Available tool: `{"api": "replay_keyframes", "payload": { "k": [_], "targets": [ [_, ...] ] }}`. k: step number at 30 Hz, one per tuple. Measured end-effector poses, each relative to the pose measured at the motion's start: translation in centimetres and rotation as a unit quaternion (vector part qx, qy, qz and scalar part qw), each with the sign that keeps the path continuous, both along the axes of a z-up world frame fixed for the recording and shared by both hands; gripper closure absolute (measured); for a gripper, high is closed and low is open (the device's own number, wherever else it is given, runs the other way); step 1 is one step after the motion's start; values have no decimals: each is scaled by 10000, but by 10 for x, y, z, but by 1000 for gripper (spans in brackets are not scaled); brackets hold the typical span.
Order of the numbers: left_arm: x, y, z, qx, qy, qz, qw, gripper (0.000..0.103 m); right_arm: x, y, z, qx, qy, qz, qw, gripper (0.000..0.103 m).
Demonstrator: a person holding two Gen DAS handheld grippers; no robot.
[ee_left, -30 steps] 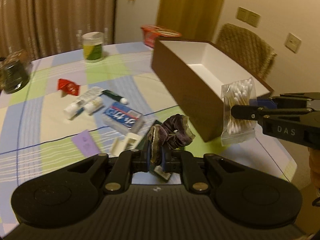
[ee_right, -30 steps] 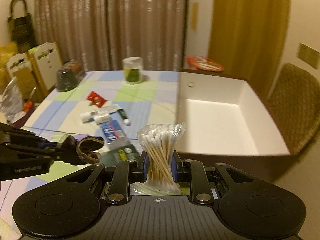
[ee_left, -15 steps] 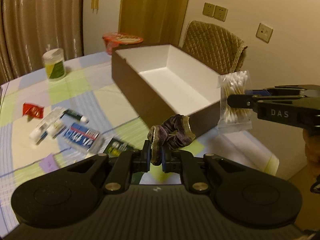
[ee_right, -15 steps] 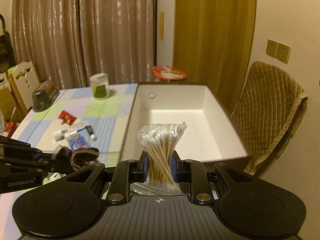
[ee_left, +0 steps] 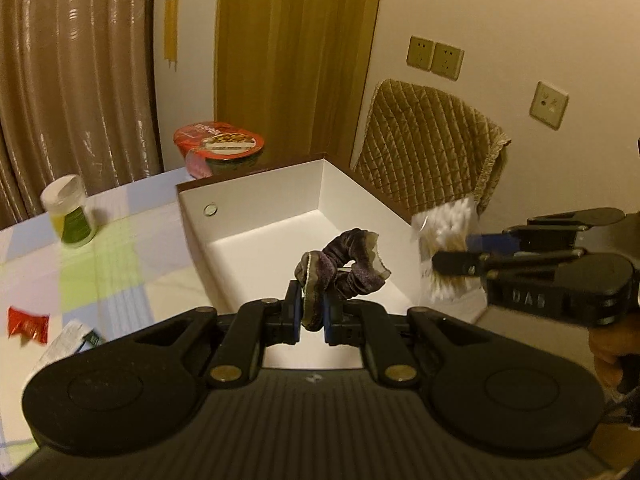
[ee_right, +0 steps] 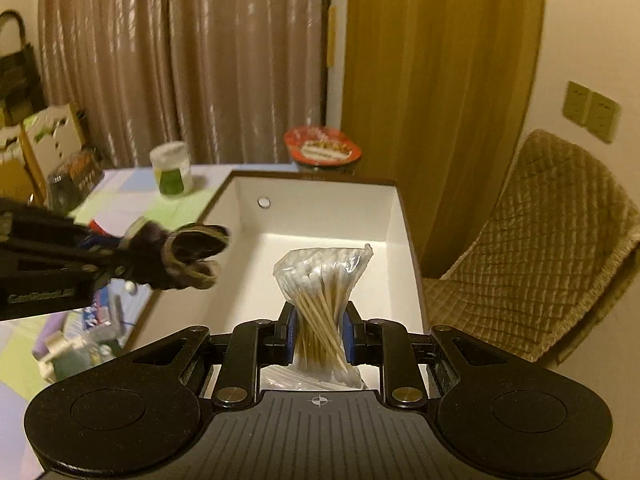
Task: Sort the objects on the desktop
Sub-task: 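Carry the hair tie and cotton swab bag with both tools over the open box, then open the left tool dropping the hair tie while the right tool releases the swab bag into the box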
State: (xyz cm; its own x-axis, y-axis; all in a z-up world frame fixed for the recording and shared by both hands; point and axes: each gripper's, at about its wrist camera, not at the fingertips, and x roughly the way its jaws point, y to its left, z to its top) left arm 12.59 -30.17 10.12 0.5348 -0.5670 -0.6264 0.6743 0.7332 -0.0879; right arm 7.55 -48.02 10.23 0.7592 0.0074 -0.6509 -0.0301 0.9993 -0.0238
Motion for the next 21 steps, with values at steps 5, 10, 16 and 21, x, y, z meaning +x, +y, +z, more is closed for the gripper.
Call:
{"api": "replay_keyframes", "payload": {
  "k": [5,10,16,21],
  "targets": [
    [27,-34,-21,389,7,1,9992,95,25,-12,-20,-55,219,119,9997,81],
    [51,-47,-39,529,83,81,9985,91,43,-20,-32,-13,361,139,9993,81],
    [63,-57,-42,566,-94,1,9984,50,62,-23,-44,-44,563,235,9981,81],
    [66,-56,-38,751,-334,15,9966,50,79,-19,-52,-160,790,424,9958,81]
  ]
}}
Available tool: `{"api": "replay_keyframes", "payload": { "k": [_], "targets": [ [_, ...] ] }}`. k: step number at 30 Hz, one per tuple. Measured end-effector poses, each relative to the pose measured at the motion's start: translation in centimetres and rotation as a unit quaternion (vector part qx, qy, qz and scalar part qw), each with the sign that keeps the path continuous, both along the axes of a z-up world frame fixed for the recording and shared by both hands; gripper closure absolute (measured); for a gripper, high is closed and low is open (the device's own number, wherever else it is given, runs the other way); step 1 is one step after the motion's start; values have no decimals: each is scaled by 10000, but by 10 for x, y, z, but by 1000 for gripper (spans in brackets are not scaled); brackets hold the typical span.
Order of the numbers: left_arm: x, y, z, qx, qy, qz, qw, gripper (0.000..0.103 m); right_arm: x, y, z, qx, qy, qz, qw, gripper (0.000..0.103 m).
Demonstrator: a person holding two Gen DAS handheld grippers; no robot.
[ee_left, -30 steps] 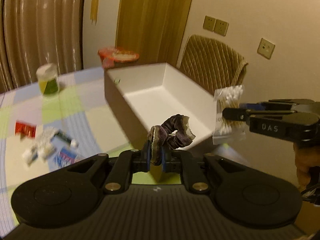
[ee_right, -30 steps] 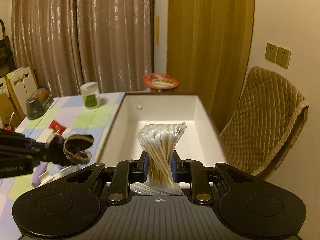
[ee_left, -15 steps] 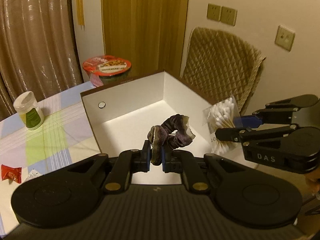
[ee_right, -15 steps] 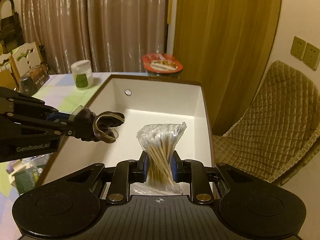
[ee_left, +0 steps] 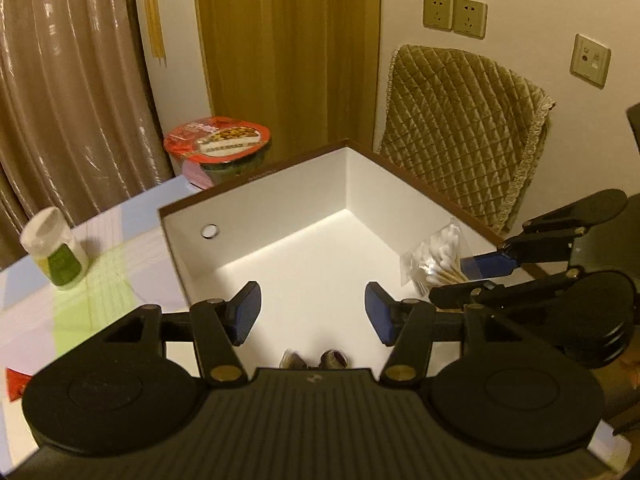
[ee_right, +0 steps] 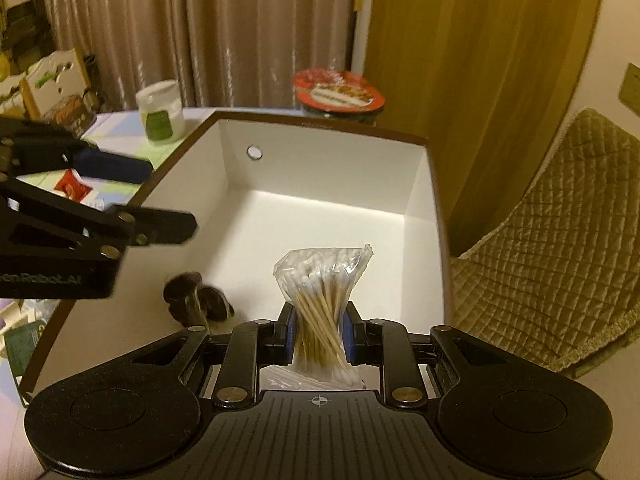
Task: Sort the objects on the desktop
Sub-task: 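Open the left tool dropping the hair tie while the right tool releases the swab bag into the box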
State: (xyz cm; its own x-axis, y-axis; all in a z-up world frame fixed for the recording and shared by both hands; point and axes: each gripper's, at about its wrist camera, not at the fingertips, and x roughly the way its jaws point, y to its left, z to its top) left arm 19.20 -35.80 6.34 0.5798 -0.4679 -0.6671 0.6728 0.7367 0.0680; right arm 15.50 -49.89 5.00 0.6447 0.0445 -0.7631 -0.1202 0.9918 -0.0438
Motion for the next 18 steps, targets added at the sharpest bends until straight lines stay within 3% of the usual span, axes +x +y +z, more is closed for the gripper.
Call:
{"api": "replay_keyframes", "payload": {
  "k": [4,15,16,17,18],
  "targets": [
    [1,3,1,209,-195,45,9996,50,8,1,-3,-57,101,73,9999,81],
    [3,16,-2,98,-59,245,9996,50,12,3,-14,-246,196,104,9995,81],
    [3,16,-1,89,-62,249,9996,50,11,3,-14,-261,148,77,9995,63],
    [3,17,-1,83,-66,253,9996,50,10,3,-13,-277,100,50,9996,20],
    [3,18,0,83,-73,260,9996,50,8,4,-13,-289,34,40,9996,7]
  ]
}}
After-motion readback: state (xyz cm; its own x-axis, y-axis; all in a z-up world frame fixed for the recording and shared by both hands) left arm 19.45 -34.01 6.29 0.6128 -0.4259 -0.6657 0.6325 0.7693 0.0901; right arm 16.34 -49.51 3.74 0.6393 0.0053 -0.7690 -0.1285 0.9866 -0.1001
